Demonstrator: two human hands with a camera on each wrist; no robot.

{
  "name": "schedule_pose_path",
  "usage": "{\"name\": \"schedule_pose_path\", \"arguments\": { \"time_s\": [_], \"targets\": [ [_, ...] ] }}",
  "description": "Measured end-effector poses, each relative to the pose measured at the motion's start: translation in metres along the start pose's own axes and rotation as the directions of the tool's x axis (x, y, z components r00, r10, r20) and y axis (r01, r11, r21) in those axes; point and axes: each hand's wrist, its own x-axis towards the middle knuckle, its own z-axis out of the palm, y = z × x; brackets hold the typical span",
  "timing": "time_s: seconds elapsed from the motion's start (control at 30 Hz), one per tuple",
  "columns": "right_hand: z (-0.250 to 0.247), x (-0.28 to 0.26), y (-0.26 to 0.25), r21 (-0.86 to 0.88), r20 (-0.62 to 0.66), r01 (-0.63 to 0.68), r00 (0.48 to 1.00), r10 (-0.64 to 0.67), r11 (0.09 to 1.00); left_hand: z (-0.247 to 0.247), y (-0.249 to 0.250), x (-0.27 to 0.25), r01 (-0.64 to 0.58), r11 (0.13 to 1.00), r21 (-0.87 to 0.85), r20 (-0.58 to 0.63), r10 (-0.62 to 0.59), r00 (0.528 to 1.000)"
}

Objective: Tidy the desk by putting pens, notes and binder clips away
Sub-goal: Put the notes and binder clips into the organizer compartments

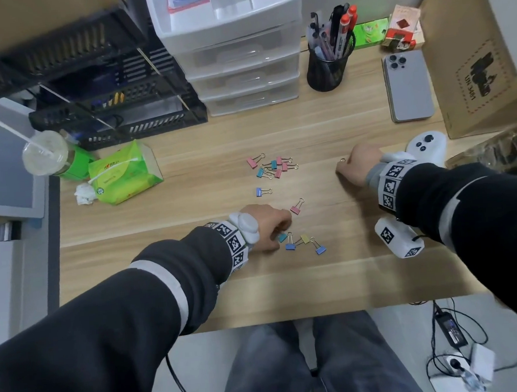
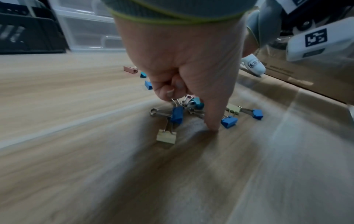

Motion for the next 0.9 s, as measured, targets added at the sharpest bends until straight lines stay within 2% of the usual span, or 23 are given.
{"name": "schedule_pose_path", "arguments": {
  "time_s": [0.1, 0.23, 0.4, 0.5, 0.6, 0.7, 0.77, 0.9],
  "targets": [
    [0.001, -0.004, 0.003, 0.018, 0.034, 0.018, 0.999, -0.018, 1.0, 0.001, 0.004, 0.006, -0.025, 0.998, 0.053, 0.038, 0.023, 0.999],
    [-0.005, -0.018, 0.003, 0.137, -0.013, 0.013, 1.0, -0.011, 0.99, 0.001, 0.003, 0.009, -0.058, 0.994, 0.098, 0.045, 0.053, 0.998],
    [-0.013, -0.028, 0.004, 0.329, -0.045, -0.048, 0.997, 0.067, 0.943, 0.005, 0.004, 0.009, -0.017, 0.996, 0.083, -0.061, 0.022, 0.998],
    [-0.017, -0.031, 0.003, 0.454, 0.0, -0.086, 0.995, 0.096, 0.887, 0.005, 0.001, 0.008, 0.056, 0.997, -0.043, -0.135, -0.061, 0.989],
    [-0.02, -0.036, 0.001, 0.628, 0.102, -0.104, 0.993, 0.051, 0.771, -0.003, -0.005, 0.004, 0.151, 0.957, -0.248, -0.215, -0.207, 0.954],
    [-0.021, -0.04, -0.001, 0.775, 0.223, -0.188, 0.975, 0.017, 0.603, -0.008, -0.01, 0.004, 0.165, 0.897, -0.41, -0.292, -0.3, 0.908],
    [-0.021, -0.039, -0.004, 0.835, 0.273, -0.241, 0.962, 0.007, 0.495, -0.007, -0.013, 0.005, 0.162, 0.889, -0.428, -0.299, -0.309, 0.903],
    [-0.024, -0.041, -0.014, 0.879, 0.363, -0.352, 0.931, 0.025, 0.321, 0.002, -0.019, 0.008, 0.166, 0.911, -0.378, -0.266, -0.278, 0.923]
  ]
}}
